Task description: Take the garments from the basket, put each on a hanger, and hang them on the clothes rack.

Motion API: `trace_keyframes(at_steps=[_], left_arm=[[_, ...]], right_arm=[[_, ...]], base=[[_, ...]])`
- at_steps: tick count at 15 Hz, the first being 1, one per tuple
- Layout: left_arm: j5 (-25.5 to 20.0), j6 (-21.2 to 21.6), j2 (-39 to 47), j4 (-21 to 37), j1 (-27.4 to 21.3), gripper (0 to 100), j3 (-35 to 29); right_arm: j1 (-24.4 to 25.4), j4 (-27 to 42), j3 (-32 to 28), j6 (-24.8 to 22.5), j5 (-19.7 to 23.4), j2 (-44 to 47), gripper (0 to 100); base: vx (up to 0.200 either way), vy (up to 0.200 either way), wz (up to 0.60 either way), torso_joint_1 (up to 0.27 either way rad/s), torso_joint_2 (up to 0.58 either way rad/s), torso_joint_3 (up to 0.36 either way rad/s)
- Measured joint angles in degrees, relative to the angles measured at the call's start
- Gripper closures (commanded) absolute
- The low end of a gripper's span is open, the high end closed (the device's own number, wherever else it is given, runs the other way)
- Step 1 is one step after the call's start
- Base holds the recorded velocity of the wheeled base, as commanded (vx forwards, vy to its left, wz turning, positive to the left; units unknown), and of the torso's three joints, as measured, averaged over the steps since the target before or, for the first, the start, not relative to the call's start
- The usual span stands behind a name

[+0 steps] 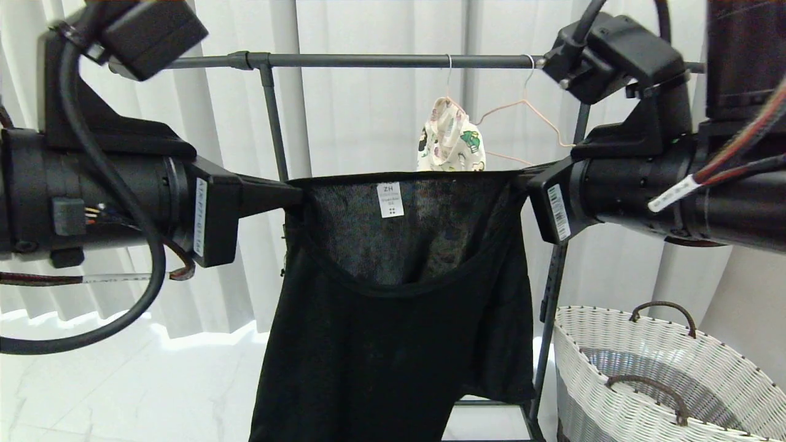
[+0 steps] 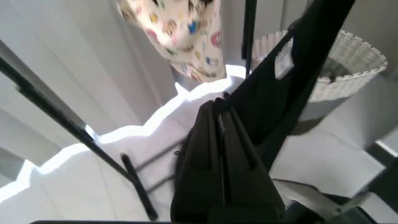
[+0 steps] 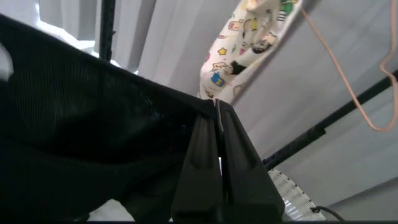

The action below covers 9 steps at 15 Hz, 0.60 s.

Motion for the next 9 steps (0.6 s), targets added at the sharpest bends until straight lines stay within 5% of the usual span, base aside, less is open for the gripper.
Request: trace_keyframes(at_steps=[4, 9], left_arm=[[-0.1, 1.1, -1.8, -8.8, -0.3, 100, 0.7], [-0.1, 6.0, -2.2, -12.3, -0.3, 100, 2.3]], right_arm=[[0.0, -10.5, 0.2, -1.8, 0.5, -2.5, 100], [0.0, -11.8, 0.4, -3.9, 0.7, -4.1, 100]], base=[[0.0, 0.0, 0.0, 0.0, 0.0, 0.0], [0.0, 0.0, 0.0, 0.0, 0.0, 0.0]])
